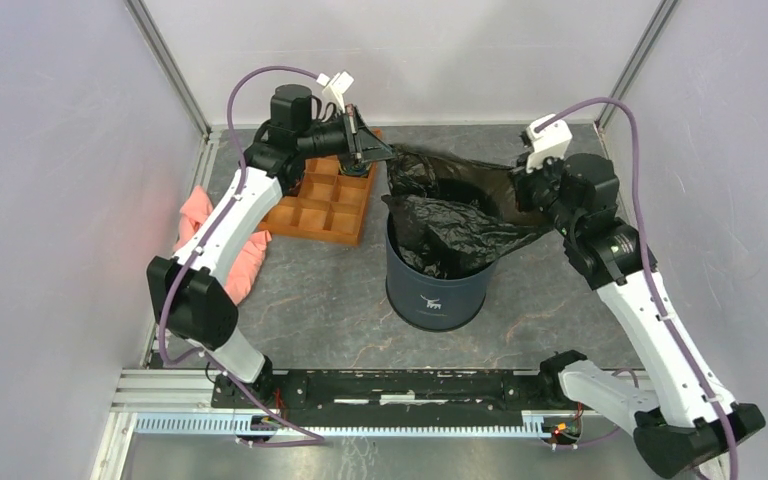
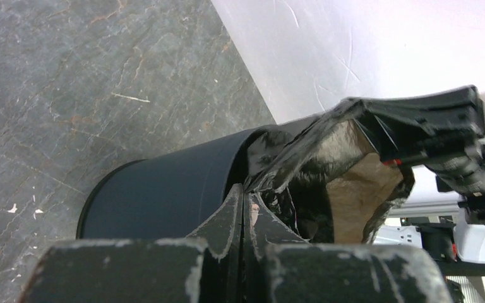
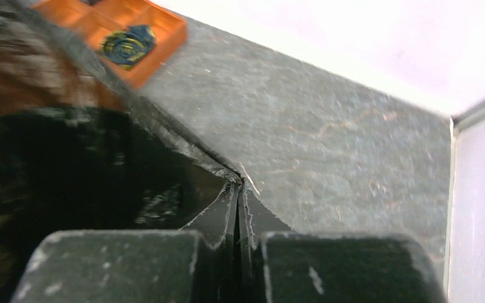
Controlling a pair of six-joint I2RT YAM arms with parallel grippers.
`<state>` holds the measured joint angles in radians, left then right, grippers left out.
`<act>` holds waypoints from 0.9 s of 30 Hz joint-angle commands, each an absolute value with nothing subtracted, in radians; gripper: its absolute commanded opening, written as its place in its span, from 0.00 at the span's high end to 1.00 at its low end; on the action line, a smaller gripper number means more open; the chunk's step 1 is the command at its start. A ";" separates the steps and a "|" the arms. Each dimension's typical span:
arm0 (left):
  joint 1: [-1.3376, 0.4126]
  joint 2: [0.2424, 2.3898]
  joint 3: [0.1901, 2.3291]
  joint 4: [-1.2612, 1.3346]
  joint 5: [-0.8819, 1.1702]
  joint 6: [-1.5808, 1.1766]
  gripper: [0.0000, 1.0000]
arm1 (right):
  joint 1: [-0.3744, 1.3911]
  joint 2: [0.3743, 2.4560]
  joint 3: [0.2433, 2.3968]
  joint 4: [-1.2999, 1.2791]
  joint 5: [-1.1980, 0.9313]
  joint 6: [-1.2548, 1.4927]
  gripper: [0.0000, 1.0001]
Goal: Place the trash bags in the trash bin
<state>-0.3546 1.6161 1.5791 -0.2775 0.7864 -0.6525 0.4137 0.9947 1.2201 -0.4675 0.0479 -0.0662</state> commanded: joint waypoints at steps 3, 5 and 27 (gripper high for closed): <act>-0.336 1.662 1.603 -0.319 0.755 -0.583 0.98 | 0.187 1.000 1.043 -0.367 -0.117 0.060 0.99; -0.326 1.676 1.585 -0.318 0.767 -0.584 0.98 | 0.173 1.000 0.986 -0.343 -0.163 0.085 0.98; -0.291 1.473 1.165 -0.151 0.845 -0.656 0.98 | 0.167 0.947 1.387 -0.649 -0.128 0.058 0.25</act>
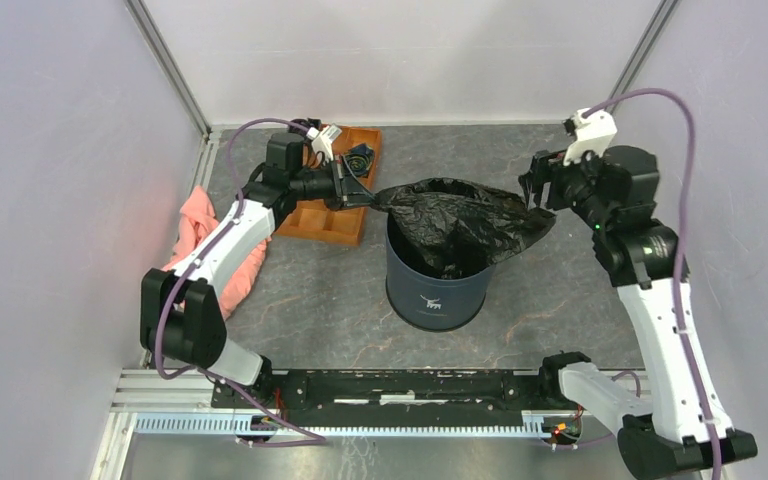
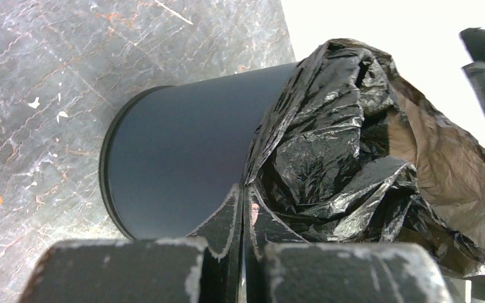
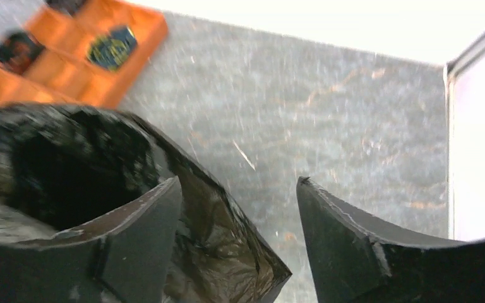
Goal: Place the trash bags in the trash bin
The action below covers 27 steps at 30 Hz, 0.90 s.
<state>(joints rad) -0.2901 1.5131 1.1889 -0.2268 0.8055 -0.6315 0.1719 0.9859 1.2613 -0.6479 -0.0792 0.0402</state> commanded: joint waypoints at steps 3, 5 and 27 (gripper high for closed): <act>-0.291 1.464 1.147 -0.149 0.844 -0.656 0.98 | 0.167 0.925 1.413 -0.571 -0.217 0.086 0.18; -0.291 1.460 1.135 -0.139 0.849 -0.665 0.98 | 0.167 0.923 1.399 -0.494 -0.294 0.116 0.14; -0.291 1.360 1.013 -0.059 0.865 -0.724 0.98 | 0.694 1.335 1.546 -0.572 -0.399 -0.043 0.34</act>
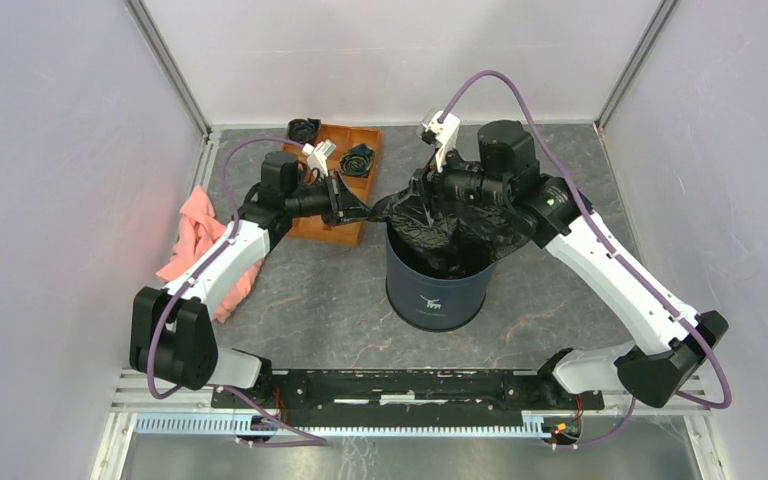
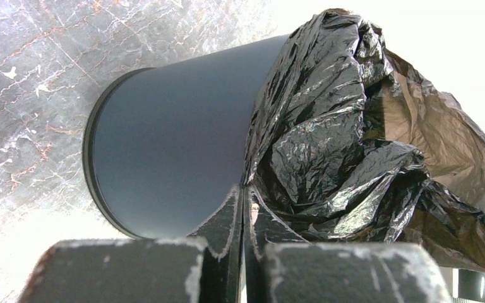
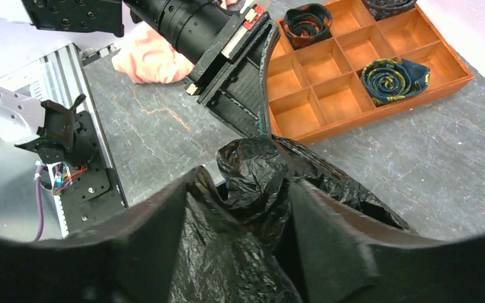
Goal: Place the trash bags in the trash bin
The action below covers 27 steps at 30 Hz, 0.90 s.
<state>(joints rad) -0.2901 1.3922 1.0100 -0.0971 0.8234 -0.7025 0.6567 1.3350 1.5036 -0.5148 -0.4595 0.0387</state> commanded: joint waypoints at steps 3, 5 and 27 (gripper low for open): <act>-0.291 1.374 1.039 -0.091 0.866 -0.686 0.98 | 0.727 1.304 1.499 -0.568 -0.398 -0.018 0.63; -0.291 1.389 1.084 -0.161 0.841 -0.630 0.98 | 0.754 1.266 1.459 -0.552 -0.407 0.011 0.71; -0.290 1.441 1.115 -0.160 0.814 -0.606 0.98 | 0.956 0.800 0.774 -0.263 -0.231 0.265 0.98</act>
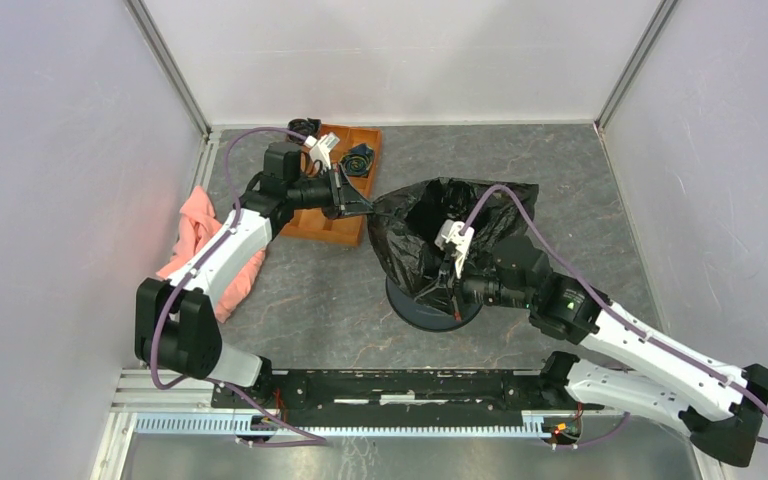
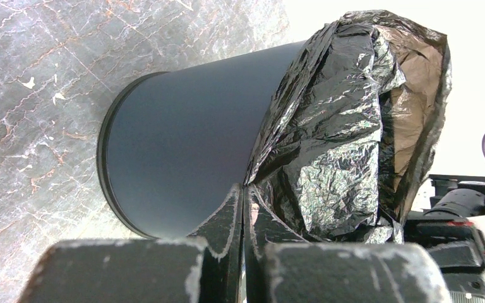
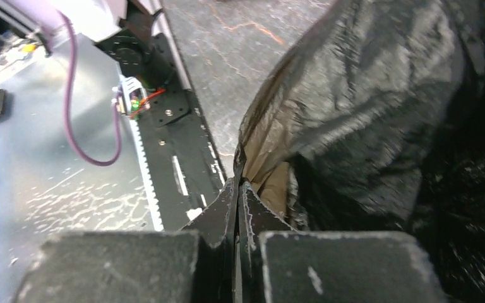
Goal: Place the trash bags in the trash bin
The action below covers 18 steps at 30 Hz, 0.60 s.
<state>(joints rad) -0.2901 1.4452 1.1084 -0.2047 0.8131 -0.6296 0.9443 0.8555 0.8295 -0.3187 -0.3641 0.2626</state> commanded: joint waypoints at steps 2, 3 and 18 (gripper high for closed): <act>-0.290 1.437 1.079 -0.116 0.822 -0.645 0.98 | 0.957 0.759 0.722 -0.247 -0.189 0.269 0.97; -0.290 1.434 1.054 -0.078 0.829 -0.677 0.98 | 0.958 0.746 0.701 -0.238 -0.188 0.278 0.96; -0.291 1.400 0.975 0.012 0.842 -0.717 0.98 | 0.958 0.602 1.059 -0.685 0.054 0.308 0.26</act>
